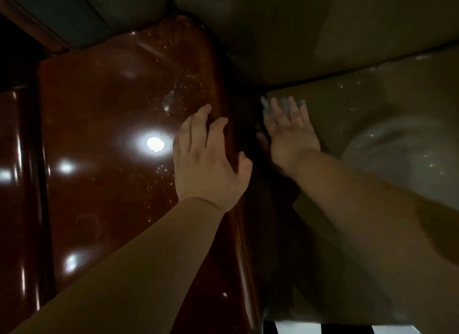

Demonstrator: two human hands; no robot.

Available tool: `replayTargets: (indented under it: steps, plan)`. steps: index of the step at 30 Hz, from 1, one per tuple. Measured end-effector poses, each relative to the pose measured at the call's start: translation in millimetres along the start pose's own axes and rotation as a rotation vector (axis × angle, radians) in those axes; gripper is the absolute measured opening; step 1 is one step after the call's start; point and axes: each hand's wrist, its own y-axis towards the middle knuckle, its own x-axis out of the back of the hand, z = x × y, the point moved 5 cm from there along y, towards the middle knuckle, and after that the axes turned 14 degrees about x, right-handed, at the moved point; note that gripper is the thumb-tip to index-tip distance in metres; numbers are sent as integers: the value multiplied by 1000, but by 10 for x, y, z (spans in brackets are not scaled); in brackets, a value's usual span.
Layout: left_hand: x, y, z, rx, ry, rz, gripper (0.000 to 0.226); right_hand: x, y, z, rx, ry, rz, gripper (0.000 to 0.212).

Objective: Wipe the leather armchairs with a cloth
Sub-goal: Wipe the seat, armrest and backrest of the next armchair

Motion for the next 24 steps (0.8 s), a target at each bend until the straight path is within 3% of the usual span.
replayTargets:
  steps: [3,5,6,9,11,13,17,19,24]
  plan:
    - [22,-6,9,-2,0,-11,70,-296,-395,476,417,-115,95,64]
    - [24,-3,-2,-1,-6,-10,71,-252,-547,426,623,-133,181,66]
    - [18,1,-13,-4,-7,-7,71,-146,-457,311,613,-132,188,66]
    - [-14,26,-22,-8,2,-4,72,212,202,-62,304,-124,118,63]
    - [-15,33,-3,-3,1,-3,72,287,568,-65,240,-241,151,66]
    - [-1,43,18,-2,0,-13,72,176,613,43,179,-206,169,68]
    - [-2,22,21,7,9,-10,71,-222,-251,481,516,-176,248,79]
    - [-2,23,4,-6,-13,-27,71,-205,-385,283,549,-128,234,74]
    - [-37,32,14,-14,-26,-29,68,202,167,-443,57,-25,-13,75]
